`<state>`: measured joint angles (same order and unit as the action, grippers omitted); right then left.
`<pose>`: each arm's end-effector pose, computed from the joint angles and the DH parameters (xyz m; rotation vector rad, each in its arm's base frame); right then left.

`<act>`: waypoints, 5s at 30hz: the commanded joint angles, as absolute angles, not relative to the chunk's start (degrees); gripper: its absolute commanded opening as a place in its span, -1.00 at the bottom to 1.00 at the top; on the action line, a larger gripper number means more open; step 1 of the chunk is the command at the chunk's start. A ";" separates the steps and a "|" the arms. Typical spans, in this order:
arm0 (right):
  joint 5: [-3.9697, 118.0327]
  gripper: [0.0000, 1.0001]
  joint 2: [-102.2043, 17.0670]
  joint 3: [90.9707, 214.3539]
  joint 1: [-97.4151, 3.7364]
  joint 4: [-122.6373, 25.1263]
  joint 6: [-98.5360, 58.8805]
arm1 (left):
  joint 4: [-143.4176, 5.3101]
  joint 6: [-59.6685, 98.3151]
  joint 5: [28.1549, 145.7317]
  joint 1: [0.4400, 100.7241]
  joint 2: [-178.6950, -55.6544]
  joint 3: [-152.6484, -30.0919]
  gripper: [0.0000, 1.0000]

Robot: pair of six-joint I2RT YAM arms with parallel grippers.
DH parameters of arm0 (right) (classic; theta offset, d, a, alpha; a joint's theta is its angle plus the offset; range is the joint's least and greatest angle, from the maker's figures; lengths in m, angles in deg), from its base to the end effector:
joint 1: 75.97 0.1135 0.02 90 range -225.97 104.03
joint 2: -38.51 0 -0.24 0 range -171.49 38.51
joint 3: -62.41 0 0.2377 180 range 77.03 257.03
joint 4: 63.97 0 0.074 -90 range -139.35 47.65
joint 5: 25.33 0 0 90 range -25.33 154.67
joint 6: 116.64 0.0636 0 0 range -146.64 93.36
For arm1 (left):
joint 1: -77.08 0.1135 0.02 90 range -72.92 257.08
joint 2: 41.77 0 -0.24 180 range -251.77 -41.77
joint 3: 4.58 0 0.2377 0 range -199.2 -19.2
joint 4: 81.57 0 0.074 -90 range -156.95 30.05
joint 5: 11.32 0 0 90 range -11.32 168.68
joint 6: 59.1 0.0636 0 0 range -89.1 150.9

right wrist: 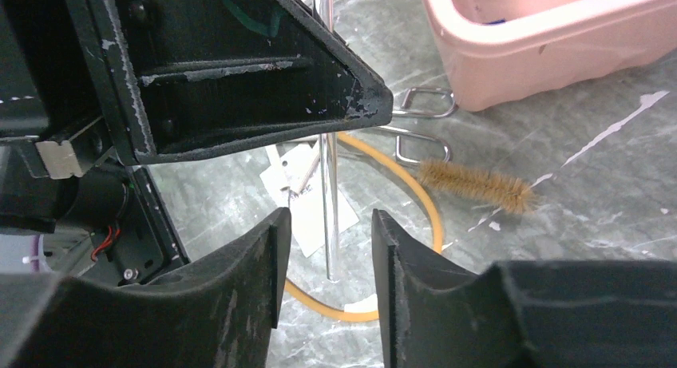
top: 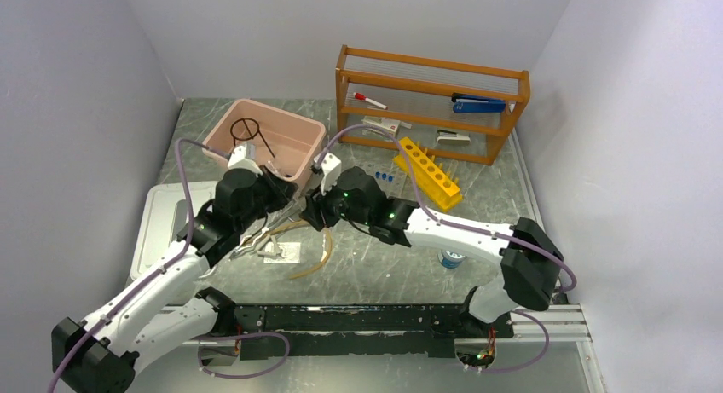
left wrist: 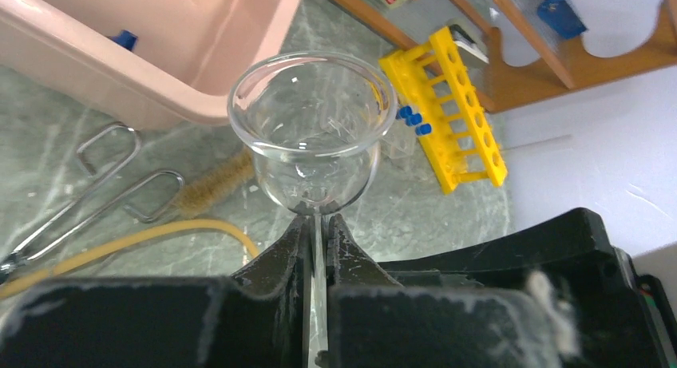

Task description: Organize the chemistry lab equipment

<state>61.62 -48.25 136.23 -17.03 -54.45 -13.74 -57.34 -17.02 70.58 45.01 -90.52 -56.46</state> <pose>0.1855 0.3146 0.2474 -0.8421 1.8878 0.8553 0.1970 -0.1129 0.2576 -0.3749 1.9832 -0.7795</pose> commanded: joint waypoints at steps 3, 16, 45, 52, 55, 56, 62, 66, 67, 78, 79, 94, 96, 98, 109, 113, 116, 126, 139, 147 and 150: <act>70.26 0.08 -38.25 137.14 -17.01 -54.79 -11.18 | -46.16 -15.19 59.67 45.54 -96.04 -72.52 -0.91; 76.91 0.18 -26.41 130.73 -17.09 -53.93 -10.13 | -30.66 -29.80 64.49 63.35 -123.05 -94.82 -0.91; 76.37 0.18 -28.63 130.10 -17.39 -54.54 -10.01 | -11.41 -50.26 67.81 69.61 -150.04 -109.61 -0.91; 76.65 0.18 -28.39 130.22 -17.38 -54.10 -9.74 | -11.28 -51.89 66.56 69.79 -152.41 -110.21 -0.86; 76.74 0.18 -28.07 130.05 -17.35 -54.01 -9.77 | -10.63 -51.76 65.20 69.79 -153.41 -111.44 -0.85; 76.78 0.18 -28.03 130.03 -17.35 -53.97 -9.77 | -10.18 -51.76 64.72 69.78 -153.78 -111.85 -0.84; 77.06 0.18 -27.69 130.29 -17.36 -53.56 -10.12 | -9.55 -50.96 63.39 69.87 -154.53 -112.81 -0.63; 77.08 0.18 -27.50 130.12 -17.37 -53.81 -10.12 | -9.42 -50.33 62.25 69.86 -153.56 -113.50 -0.57; 77.14 0.18 -27.58 130.09 -17.35 -53.83 -10.14 | -9.71 -49.58 61.87 69.83 -153.24 -113.73 -0.56; 77.60 0.19 -29.05 129.65 -17.37 -51.31 -10.32 | -10.88 -42.33 61.04 69.79 -147.61 -115.96 -0.39; 77.94 0.19 -29.26 129.63 -17.37 -49.96 -10.34 | -11.85 -40.89 61.68 69.79 -146.60 -115.80 -0.39; 80.44 0.26 -32.06 128.15 -16.91 -23.30 -4.11 | -40.45 -8.68 80.98 69.61 -109.35 -89.58 -0.22; 80.99 0.26 -30.71 127.35 -16.91 -23.11 -1.03 | -44.66 0.49 87.69 69.61 -106.07 -86.96 -0.06; 81.29 0.26 -28.88 126.38 -16.97 -25.36 1.85 | -48.69 5.83 95.03 69.53 -103.21 -82.89 0.15; 81.61 0.13 -32.81 127.74 -28.32 -24.65 16.01 | -46.79 18.74 95.77 51.53 -102.32 -82.09 0.67; 76.35 0.11 -30.67 124.42 -35.16 -28.02 17.43 | -47.05 20.21 96.18 45.52 -102.50 -77.34 0.67; 74.68 0.11 -28.90 122.77 -37.72 -29.35 17.83 | -49.20 20.71 98.37 40.62 -102.82 -72.79 0.66; 72.20 0.11 -26.28 119.14 -41.78 -30.98 18.70 | -54.70 21.27 94.94 22.47 -111.10 -67.29 0.61; 72.19 0.11 -24.10 115.73 -42.56 -32.73 18.76 | -54.15 20.54 89.61 13.76 -124.23 -71.58 -0.01; 72.47 0.11 -22.92 115.44 -43.24 -33.07 17.90 | -50.95 20.98 84.12 12.29 -125.77 -74.25 -0.84; 72.54 0.11 -22.27 115.56 -43.53 -33.08 17.74 | -49.64 21.33 81.04 12.30 -124.25 -76.06 -0.91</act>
<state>72.09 -24.05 115.88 -42.80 -31.94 18.26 -51.05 20.44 86.21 12.70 -125.84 -72.85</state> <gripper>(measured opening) 0.557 0.080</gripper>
